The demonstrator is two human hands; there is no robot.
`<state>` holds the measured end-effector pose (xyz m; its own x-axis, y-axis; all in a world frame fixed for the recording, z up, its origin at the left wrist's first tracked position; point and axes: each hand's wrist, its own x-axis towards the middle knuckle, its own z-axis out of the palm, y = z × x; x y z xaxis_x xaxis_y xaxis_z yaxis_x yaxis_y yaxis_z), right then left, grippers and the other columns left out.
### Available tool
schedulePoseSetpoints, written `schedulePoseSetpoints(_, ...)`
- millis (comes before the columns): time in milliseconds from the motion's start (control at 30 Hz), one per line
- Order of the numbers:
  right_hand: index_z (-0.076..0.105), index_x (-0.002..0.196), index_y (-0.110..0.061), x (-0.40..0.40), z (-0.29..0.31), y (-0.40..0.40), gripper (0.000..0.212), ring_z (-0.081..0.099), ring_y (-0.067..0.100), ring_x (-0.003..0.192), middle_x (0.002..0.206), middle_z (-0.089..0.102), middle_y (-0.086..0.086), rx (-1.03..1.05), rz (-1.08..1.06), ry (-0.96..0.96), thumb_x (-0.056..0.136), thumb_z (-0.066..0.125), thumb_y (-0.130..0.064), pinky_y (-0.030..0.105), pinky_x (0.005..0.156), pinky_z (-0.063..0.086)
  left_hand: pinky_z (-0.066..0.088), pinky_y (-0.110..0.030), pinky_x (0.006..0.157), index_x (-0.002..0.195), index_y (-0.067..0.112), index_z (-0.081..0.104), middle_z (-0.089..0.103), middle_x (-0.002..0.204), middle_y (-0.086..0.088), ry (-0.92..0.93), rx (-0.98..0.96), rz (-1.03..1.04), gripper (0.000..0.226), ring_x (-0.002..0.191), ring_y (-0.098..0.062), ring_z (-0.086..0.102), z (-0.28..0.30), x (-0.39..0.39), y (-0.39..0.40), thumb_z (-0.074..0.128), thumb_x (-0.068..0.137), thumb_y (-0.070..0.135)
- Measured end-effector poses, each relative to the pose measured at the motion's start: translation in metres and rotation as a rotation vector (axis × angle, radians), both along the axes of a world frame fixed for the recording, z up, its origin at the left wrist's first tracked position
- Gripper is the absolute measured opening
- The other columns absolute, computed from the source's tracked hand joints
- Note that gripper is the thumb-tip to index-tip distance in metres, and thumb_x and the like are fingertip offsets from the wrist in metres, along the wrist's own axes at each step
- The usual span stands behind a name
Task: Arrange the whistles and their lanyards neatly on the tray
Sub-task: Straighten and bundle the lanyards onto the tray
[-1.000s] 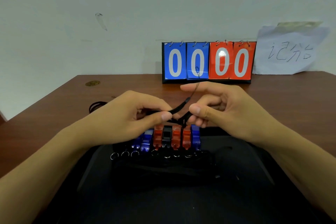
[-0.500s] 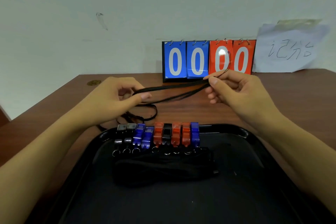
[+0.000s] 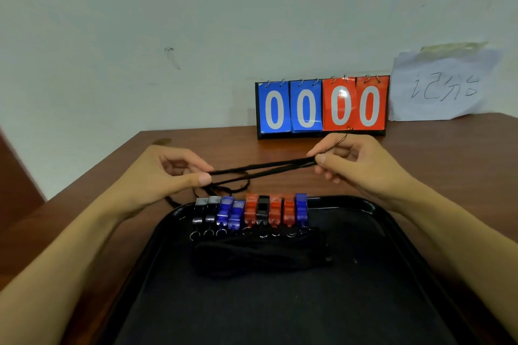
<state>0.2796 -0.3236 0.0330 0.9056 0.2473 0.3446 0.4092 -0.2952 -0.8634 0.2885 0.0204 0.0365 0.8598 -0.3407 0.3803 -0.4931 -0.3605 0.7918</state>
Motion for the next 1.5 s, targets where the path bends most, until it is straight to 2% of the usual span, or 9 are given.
schedulePoseSetpoints(167,0.074,0.097,-0.015,-0.006,0.002,0.0,0.013,0.072,0.011,0.077,0.083,0.076,0.002,-0.206,0.194,0.015,0.093,0.066,-0.005,0.022,0.074,0.057,0.055,-0.022,0.067,0.08,0.016,0.084,0.078,0.082,-0.012,0.142,0.042,-0.148,0.036,0.073,-0.019,0.07,-0.004,0.006,0.018,0.093,0.065,0.048)
schedulePoseSetpoints(433,0.075,0.097,-0.022,-0.004,0.0,0.0,0.008,0.074,0.012,0.085,0.088,0.078,-0.001,-0.319,0.284,-0.038,0.09,0.072,-0.018,0.021,0.08,0.056,0.047,-0.016,0.073,0.079,0.008,0.081,0.068,0.082,0.0,0.158,0.207,-0.285,0.006,0.074,-0.013,0.061,-0.004,0.007,0.018,0.08,0.083,0.012)
schedulePoseSetpoints(600,0.077,0.103,-0.02,0.0,-0.003,0.0,0.047,0.073,0.014,0.095,0.096,0.077,-0.008,-0.427,0.409,-0.052,0.086,0.062,-0.062,0.021,0.084,0.055,0.048,-0.014,0.071,0.089,0.02,0.082,0.074,0.085,0.004,0.112,0.257,-0.212,0.033,0.076,-0.006,0.065,-0.003,0.002,0.011,0.065,0.087,0.047)
schedulePoseSetpoints(700,0.078,0.102,-0.02,0.004,-0.007,0.0,0.051,0.072,0.015,0.097,0.097,0.076,-0.008,-0.47,0.432,-0.049,0.09,0.053,-0.062,0.022,0.086,0.053,0.046,-0.014,0.066,0.089,0.031,0.082,0.072,0.079,0.008,0.03,0.223,-0.042,0.04,0.068,0.0,0.059,-0.005,0.006,0.012,0.055,0.089,0.06)
schedulePoseSetpoints(900,0.076,0.107,-0.023,0.003,-0.007,0.0,0.065,0.072,0.013,0.097,0.097,0.076,-0.006,-0.378,0.407,-0.081,0.088,0.043,-0.075,0.015,0.084,0.05,0.048,-0.023,0.076,0.099,0.025,0.079,0.073,0.079,0.021,-0.014,0.127,0.289,0.029,0.074,0.006,0.064,-0.014,0.025,0.022,0.053,0.105,0.036)
schedulePoseSetpoints(1033,0.076,0.106,-0.022,0.001,-0.008,0.003,0.072,0.072,0.01,0.094,0.097,0.077,-0.003,-0.271,0.381,-0.068,0.085,0.038,-0.08,0.014,0.081,0.052,0.053,-0.038,0.092,0.099,0.033,0.078,0.076,0.097,0.018,-0.039,0.228,0.394,0.021,0.096,-0.013,0.069,-0.026,0.04,0.035,0.057,0.104,0.034)
schedulePoseSetpoints(1267,0.078,0.098,-0.015,0.001,-0.008,0.005,0.088,0.064,0.023,0.091,0.093,0.073,0.011,0.02,0.335,0.084,0.079,0.034,-0.089,0.042,0.085,0.044,0.049,-0.03,0.089,0.109,0.04,0.072,0.069,0.112,0.021,0.005,0.466,0.368,0.021,0.098,-0.003,0.064,-0.038,0.056,0.026,0.054,0.105,0.03)
schedulePoseSetpoints(1400,0.079,0.097,-0.015,0.002,-0.008,0.005,0.085,0.064,0.022,0.089,0.091,0.074,0.011,0.015,0.299,0.085,0.083,0.033,-0.085,0.042,0.082,0.043,0.042,-0.012,0.078,0.104,0.038,0.075,0.07,0.103,0.017,0.035,0.522,0.361,0.023,0.088,0.002,0.063,-0.038,0.057,0.021,0.054,0.105,0.029)
schedulePoseSetpoints(1500,0.079,0.095,-0.018,0.002,-0.01,0.007,0.073,0.064,0.02,0.087,0.089,0.074,0.007,-0.037,0.266,0.086,0.094,0.028,-0.069,0.038,0.081,0.044,0.046,-0.023,0.081,0.1,0.035,0.077,0.074,0.105,0.01,0.059,0.497,0.382,0.021,0.1,-0.01,0.066,-0.04,0.057,0.021,0.058,0.103,0.028)
